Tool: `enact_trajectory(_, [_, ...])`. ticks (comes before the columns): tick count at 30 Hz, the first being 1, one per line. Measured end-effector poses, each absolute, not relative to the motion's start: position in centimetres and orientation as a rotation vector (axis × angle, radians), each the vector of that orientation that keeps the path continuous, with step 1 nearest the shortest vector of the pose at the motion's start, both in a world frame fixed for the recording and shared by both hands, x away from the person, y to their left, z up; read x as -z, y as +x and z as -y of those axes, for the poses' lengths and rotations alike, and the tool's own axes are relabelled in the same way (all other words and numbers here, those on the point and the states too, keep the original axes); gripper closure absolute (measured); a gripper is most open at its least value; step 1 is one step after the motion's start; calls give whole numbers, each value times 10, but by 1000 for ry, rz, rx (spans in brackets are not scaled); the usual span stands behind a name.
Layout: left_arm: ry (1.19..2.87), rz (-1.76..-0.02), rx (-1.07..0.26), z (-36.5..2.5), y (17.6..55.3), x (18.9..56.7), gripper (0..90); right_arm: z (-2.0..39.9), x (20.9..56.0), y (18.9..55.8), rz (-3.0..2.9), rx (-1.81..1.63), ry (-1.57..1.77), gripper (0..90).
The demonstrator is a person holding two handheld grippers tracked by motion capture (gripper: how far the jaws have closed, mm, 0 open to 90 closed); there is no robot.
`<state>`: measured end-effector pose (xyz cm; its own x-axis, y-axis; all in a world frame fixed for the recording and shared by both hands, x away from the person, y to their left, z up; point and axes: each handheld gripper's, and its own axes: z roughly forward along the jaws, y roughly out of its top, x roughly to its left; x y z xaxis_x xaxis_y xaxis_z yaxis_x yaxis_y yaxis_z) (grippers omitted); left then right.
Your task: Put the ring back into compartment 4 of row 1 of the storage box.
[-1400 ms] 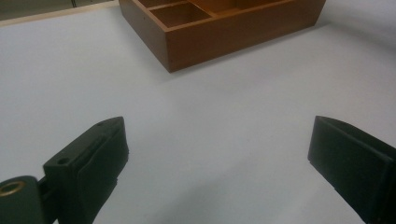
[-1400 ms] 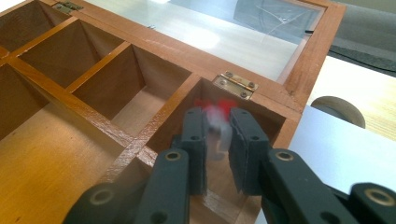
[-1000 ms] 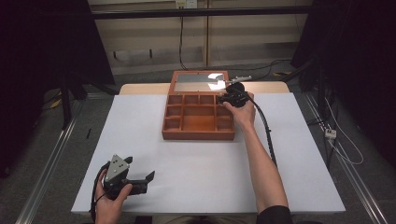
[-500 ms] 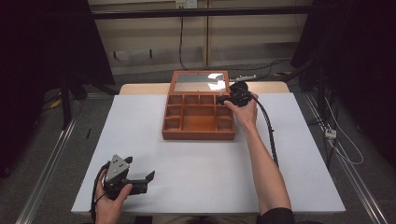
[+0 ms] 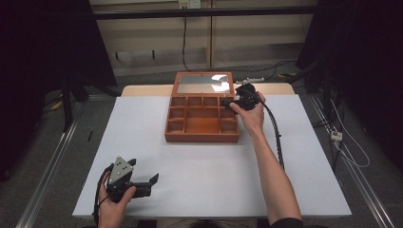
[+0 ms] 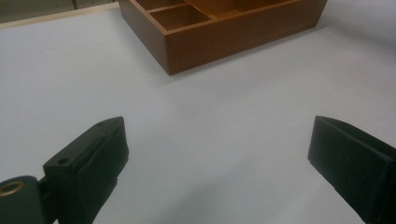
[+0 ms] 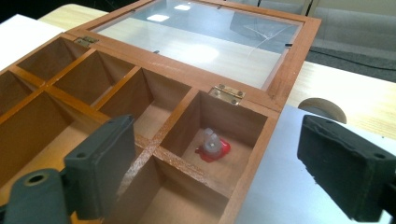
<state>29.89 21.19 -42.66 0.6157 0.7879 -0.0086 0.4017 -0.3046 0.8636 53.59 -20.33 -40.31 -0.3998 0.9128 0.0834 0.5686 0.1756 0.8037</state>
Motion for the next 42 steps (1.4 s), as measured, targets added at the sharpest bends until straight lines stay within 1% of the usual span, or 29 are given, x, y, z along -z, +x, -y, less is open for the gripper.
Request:
enact_trajectory(1, [1925,-946,-533,-212,299,427,48,204,403,535,-2028,-1110,1398,58])
enact_trajectory(5, [1926,-946,-529,-211,301,427,48,207,400,529,-1997,-1152,1385,53])
enact_trajectory(8, [1926,-947,-527,-211,301,428,48,207,400,528,-1992,-1098,1389,58])
enact_trajectory(15, [1931,-949,-529,-211,302,428,48,208,403,523,-1964,-1107,1411,65])
enact_trajectory(29, [1924,-940,-519,-211,298,427,48,203,396,501,-1940,-1111,1372,65])
enact_trajectory(42, [1917,-955,-515,-213,301,428,48,208,395,483,-1944,-1111,1370,62])
